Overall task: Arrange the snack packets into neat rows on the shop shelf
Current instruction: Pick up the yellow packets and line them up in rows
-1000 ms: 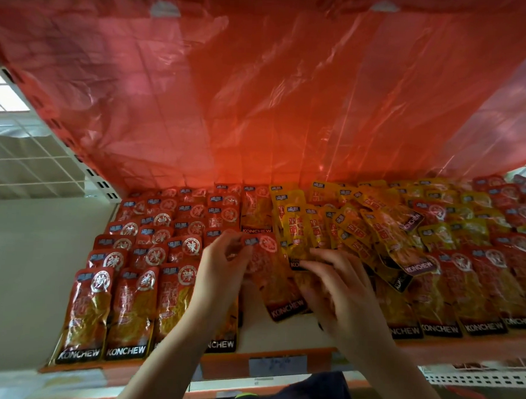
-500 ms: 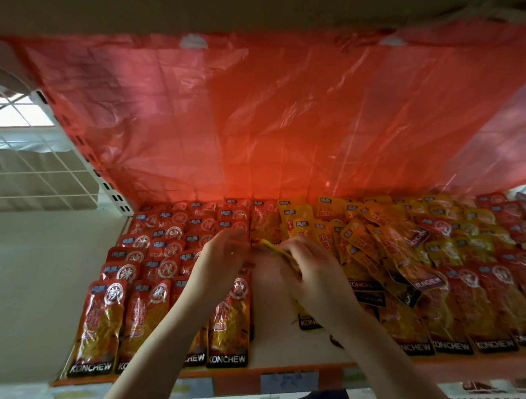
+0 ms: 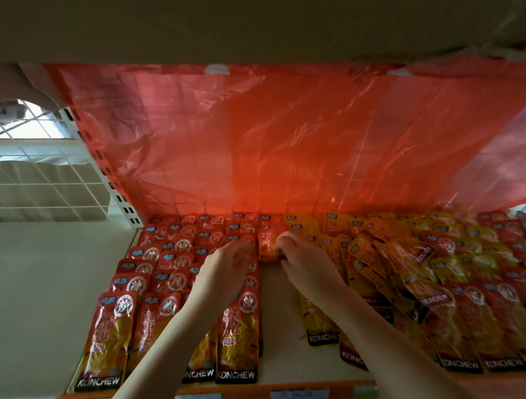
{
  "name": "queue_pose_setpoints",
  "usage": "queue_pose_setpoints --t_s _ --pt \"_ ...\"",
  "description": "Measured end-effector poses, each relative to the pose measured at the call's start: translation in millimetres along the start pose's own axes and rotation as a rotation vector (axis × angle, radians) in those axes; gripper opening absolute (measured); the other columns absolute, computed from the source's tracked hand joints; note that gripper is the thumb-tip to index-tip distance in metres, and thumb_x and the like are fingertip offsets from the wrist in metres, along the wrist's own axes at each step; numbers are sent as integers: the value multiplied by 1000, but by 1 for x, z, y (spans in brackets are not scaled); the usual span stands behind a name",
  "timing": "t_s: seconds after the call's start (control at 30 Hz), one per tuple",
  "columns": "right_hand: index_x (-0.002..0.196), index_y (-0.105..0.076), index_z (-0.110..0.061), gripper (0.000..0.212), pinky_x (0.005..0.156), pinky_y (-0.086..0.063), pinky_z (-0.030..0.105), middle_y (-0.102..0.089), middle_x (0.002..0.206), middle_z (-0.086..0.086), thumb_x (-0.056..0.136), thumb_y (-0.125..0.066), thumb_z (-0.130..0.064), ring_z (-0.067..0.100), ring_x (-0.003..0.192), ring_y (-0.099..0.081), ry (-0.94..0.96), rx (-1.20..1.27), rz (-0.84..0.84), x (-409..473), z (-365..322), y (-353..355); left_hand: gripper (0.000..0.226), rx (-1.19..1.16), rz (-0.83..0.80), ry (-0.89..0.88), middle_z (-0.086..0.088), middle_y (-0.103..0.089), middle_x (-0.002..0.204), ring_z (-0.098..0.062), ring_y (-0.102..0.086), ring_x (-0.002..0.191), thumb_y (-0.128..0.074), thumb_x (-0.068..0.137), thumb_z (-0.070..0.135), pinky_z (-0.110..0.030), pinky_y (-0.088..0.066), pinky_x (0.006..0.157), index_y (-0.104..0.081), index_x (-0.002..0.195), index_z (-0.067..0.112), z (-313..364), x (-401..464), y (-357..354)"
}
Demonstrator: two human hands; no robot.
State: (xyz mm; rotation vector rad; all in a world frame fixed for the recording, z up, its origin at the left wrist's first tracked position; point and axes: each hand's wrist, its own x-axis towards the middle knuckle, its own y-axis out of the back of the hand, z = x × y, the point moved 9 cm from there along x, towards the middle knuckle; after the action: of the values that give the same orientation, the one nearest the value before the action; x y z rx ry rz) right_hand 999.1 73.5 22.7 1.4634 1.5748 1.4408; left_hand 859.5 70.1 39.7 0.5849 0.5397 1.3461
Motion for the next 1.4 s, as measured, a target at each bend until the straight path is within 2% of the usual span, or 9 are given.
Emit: queue_pose_setpoints --t_s 0.17,0.3,0.53,0.7,0.9,1.0,1.2,1.33,1.4 --pt "112 -59 -18 31 82 -50 34 -53 115 -3 83 -65 -19 17 103 -55 61 -104 -111 -8 -6 -8 24 14 -20 -12 4 -65 110 -8 -57 96 -48 94 19 -32 -50 81 -62 114 23 -2 2 -4" --pt "120 -57 -19 38 95 -41 34 -51 121 -4 89 -56 -41 15 117 -48 91 -103 -157 -11 -10 -6 23 4 -28 -27 6 -64 106 -6 -56 93 -48 95 18 -30 -50 80 -62 112 23 -2 3 -7" --pt "143 -31 -14 51 108 -29 37 -24 151 1 98 -42 -37 19 139 -23 -13 -95 -242 3 -9 -12 22 16 10 -44 5 -66 103 -8 -59 91 -50 94 15 -30 -51 78 -63 110 22 -3 5 -10" --pt "146 -22 -7 58 111 -23 37 -17 155 10 97 -44 -32 26 141 -19 -45 -176 -262 10 -6 -24 21 47 64 -94 11 -64 101 -7 -59 89 -50 94 18 -32 -52 77 -63 109 25 1 -3 -9" --pt "142 -30 -9 52 106 -32 35 -25 151 7 96 -48 -25 24 135 -29 -25 -148 -184 11 -7 -23 21 -9 58 -147 10 -66 94 -5 -61 83 -52 92 14 -32 -53 73 -65 105 24 9 -11 -10" --pt "132 -45 -15 37 93 -46 31 -42 139 0 95 -47 -20 18 123 -44 -41 -52 -43 1 -8 0 23 -23 1 -171 11 -67 92 -8 -61 80 -52 92 13 -29 -50 70 -66 103 27 16 -19 -22" --pt "110 -64 -12 22 77 -53 26 -61 110 -1 90 -57 -10 14 98 -60 -127 92 224 -57 26 63 22 -49 -140 -221 9 -68 97 -7 -64 90 -57 90 11 -28 -52 78 -67 106 22 34 -38 -65" --pt "106 -65 -11 18 73 -55 26 -61 104 -2 90 -58 -9 12 92 -61 -180 123 250 -100 54 79 18 -24 -206 -276 10 -66 91 -6 -63 82 -57 91 14 -22 -51 72 -68 104 20 49 -52 -98" --pt "107 -65 -11 18 79 -53 23 -60 105 -2 90 -57 -9 11 96 -60 -194 141 233 -117 63 78 16 -7 -221 -261 9 -65 86 -10 -62 79 -57 91 16 -24 -49 69 -68 101 20 53 -55 -113"
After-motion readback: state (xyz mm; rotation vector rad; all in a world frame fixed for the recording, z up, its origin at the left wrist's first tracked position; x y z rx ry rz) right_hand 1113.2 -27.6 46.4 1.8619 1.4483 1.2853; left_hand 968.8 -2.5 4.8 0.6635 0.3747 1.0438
